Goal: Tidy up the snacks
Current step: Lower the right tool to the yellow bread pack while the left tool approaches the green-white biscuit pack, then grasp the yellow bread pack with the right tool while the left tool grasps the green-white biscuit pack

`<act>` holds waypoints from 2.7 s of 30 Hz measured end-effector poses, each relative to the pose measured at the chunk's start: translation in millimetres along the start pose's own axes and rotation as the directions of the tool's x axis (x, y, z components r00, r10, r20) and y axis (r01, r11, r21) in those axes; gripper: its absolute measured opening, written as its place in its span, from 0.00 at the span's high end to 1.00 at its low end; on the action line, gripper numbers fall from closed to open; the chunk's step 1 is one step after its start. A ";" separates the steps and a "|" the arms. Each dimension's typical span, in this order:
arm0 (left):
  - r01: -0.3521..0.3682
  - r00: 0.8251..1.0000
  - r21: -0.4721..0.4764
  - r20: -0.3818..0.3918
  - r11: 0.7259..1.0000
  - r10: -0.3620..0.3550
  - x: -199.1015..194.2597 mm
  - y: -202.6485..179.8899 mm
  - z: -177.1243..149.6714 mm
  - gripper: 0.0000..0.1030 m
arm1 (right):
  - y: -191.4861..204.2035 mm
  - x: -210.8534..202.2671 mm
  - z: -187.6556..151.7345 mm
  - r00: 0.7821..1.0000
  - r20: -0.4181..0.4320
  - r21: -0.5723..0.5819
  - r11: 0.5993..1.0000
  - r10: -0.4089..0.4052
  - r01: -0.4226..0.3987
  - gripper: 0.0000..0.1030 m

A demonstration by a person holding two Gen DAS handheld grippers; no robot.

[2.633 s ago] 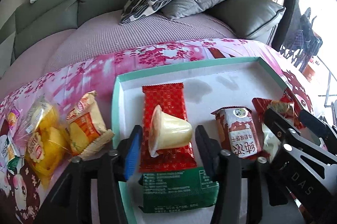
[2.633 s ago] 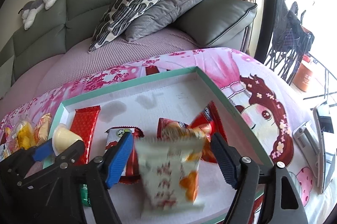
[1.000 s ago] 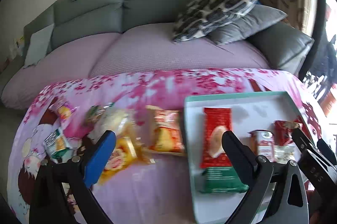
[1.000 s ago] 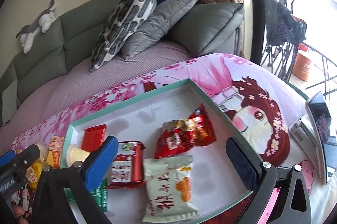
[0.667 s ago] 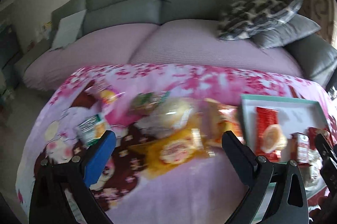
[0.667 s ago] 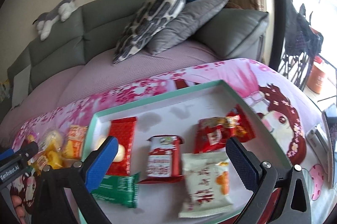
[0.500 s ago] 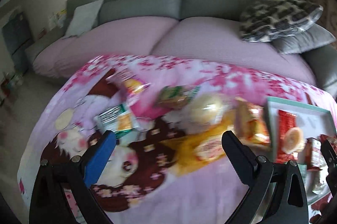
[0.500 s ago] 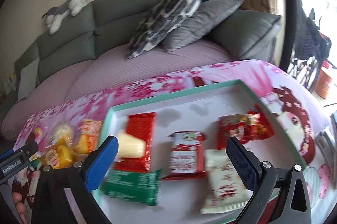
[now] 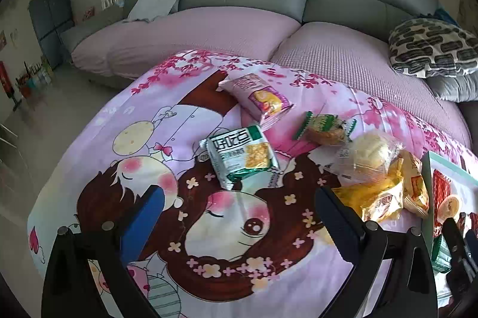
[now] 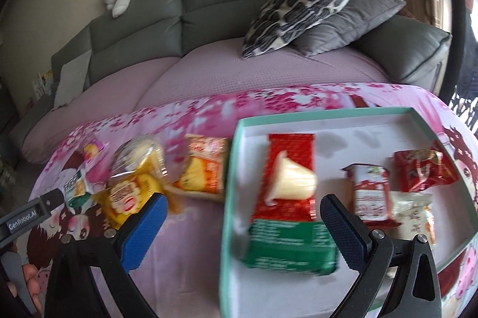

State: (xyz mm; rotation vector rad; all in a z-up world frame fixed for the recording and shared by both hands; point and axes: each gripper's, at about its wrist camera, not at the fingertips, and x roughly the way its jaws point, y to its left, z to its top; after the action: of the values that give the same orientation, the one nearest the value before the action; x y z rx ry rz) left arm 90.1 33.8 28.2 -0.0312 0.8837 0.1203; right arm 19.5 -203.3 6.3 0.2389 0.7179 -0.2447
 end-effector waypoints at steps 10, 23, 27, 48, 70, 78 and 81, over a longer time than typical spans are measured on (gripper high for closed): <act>0.015 1.000 -0.036 -0.016 0.999 -0.016 14.7 32.4 4.7 0.02 | 50.9 6.9 -9.1 0.999 -0.016 -0.084 0.995 0.045 -0.046 0.00; 0.040 0.998 -0.086 -0.041 0.996 -0.043 39.0 67.2 10.9 0.02 | 102.8 15.9 -27.2 0.998 -0.027 -0.273 0.960 0.054 -0.060 0.00; 0.062 0.998 -0.094 -0.025 0.994 -0.065 43.8 68.9 15.8 0.02 | 106.6 22.2 -26.4 0.998 -0.037 -0.286 0.957 0.048 -0.057 0.00; 0.110 0.992 -0.028 -0.064 0.993 -0.112 87.9 23.5 36.6 0.02 | 126.9 64.5 -11.9 0.994 -0.083 -0.323 0.941 0.074 -0.098 0.00; 0.125 0.985 -0.032 -0.114 0.992 -0.128 101.9 9.5 30.5 0.29 | 124.6 59.2 -13.2 0.986 -0.113 -0.306 0.940 0.120 -0.149 0.20; 0.141 0.983 -0.036 -0.113 0.989 -0.145 89.1 9.8 25.3 0.38 | 119.0 56.1 -12.9 0.982 -0.121 -0.267 0.948 0.143 -0.171 0.27; 0.150 0.983 -0.049 -0.098 0.987 -0.154 80.9 12.1 22.1 0.39 | 117.6 53.2 -12.8 0.982 -0.119 -0.261 0.950 0.146 -0.173 0.28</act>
State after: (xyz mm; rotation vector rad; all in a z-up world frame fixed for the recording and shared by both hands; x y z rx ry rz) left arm 156.4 54.9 -20.1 -0.1441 0.9772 -0.0063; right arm 85.7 -95.8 -23.4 0.0475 0.8166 0.0216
